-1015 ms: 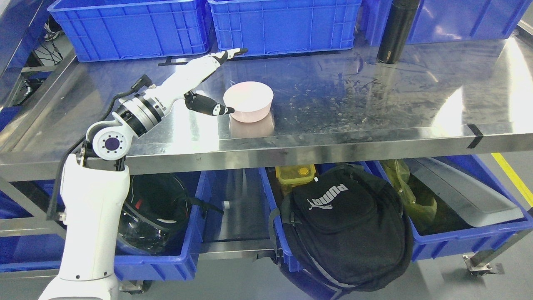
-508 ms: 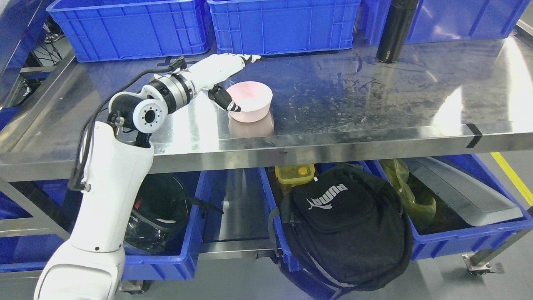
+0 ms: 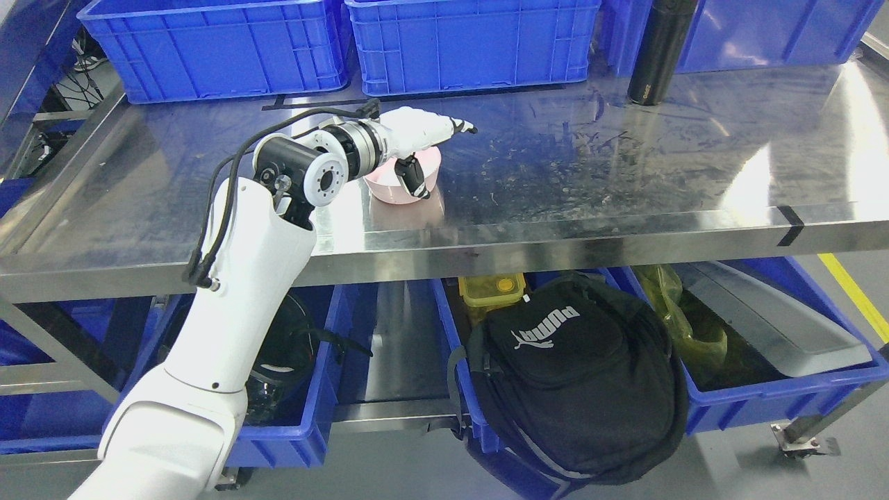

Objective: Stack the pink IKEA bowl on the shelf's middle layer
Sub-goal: 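Move the left hand over the pink bowl's rim, then close the left hand fingers on the pink bowl's rim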

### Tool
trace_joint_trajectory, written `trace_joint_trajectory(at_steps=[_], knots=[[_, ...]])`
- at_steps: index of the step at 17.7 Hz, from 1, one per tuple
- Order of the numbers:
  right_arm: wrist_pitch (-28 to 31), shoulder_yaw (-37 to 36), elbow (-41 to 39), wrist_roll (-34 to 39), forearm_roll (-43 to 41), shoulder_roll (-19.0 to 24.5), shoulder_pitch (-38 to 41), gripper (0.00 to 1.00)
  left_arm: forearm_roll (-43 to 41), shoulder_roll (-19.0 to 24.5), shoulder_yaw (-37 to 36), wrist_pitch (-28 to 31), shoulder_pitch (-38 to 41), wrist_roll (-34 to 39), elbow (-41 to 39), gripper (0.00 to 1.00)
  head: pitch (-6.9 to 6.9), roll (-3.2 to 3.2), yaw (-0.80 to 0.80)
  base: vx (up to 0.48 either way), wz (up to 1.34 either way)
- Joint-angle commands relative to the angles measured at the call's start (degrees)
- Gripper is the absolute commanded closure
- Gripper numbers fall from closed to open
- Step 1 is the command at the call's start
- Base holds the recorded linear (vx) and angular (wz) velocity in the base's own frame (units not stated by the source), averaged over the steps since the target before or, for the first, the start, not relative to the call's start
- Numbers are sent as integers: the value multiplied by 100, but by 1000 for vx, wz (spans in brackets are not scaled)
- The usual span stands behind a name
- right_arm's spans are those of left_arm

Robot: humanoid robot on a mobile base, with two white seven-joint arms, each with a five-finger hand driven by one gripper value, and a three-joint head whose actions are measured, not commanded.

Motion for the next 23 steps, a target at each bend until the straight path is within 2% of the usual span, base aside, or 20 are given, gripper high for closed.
trace_joint_trajectory(at_steps=[1,5,8,14,23], knots=[[1,0,-100,-5,0,-100,132,0,-314,-381,-356,-36,-202,-40,480,2,0,0,0,0,0],[1,0,-100,-5,0,-100,132,0,-296,-302,-66,-19,-370,-172,305,2,0,0,0,0,0],[1,0,-100,-5,0,-100,132,0,-340,22,-118,16,-344,-452,-64,8,0,0,0,0,0],[1,0,-100,-5,0,-100,132,0,-402,682,13,16,-203,-620,-442,8,0,0,0,0,0],[1,0,-100,-5,0,-100,132,0,-401,788,22,-27,157,-682,-514,7,0,0,0,0,0]])
